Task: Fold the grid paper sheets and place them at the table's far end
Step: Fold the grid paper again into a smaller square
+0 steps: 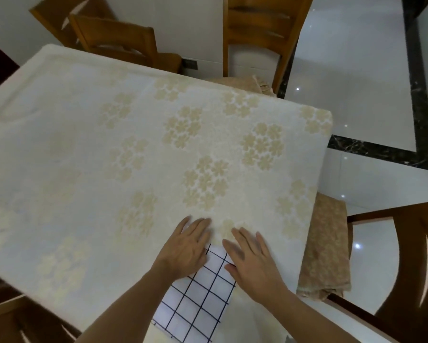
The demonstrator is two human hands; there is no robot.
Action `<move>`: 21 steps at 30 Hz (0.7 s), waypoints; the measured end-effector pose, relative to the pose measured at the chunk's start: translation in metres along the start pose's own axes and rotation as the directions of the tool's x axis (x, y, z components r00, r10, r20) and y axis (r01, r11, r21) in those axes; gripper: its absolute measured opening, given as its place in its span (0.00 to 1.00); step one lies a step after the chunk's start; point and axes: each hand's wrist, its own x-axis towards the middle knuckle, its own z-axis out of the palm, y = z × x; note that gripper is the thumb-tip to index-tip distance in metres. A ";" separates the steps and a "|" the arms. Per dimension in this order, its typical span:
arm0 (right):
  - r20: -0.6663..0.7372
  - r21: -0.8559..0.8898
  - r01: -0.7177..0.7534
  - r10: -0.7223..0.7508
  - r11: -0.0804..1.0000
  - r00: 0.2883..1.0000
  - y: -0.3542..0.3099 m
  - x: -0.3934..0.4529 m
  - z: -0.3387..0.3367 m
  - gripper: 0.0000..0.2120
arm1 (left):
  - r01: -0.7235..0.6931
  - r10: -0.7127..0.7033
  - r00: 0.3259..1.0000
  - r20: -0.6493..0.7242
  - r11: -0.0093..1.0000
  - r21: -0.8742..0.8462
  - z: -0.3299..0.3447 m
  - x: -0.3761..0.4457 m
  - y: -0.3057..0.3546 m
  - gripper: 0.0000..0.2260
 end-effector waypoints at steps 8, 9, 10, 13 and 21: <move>-0.045 0.070 -0.003 0.006 0.998 0.999 -0.007 0.006 0.002 0.20 | -0.082 0.083 0.996 -0.046 0.996 0.021 0.004 -0.006 -0.005 0.20; -0.047 0.082 0.006 -0.003 0.997 0.999 -0.008 0.007 0.002 0.20 | -0.100 0.101 0.993 -0.069 0.995 0.012 0.003 -0.008 -0.006 0.19; -0.051 0.093 0.017 -0.012 0.996 0.999 -0.010 0.008 0.003 0.18 | -0.116 0.115 0.989 -0.097 0.993 -0.003 0.000 -0.010 -0.006 0.18; -0.090 0.135 0.031 -0.019 0.990 0.996 -0.014 0.013 0.005 0.14 | -0.143 0.133 0.973 -0.188 0.989 -0.039 -0.011 -0.014 -0.009 0.13; -0.186 0.153 0.070 -0.041 0.986 0.982 -0.017 0.031 -0.003 0.03 | -0.069 0.048 0.982 -0.180 0.991 -0.113 -0.007 -0.013 -0.021 0.16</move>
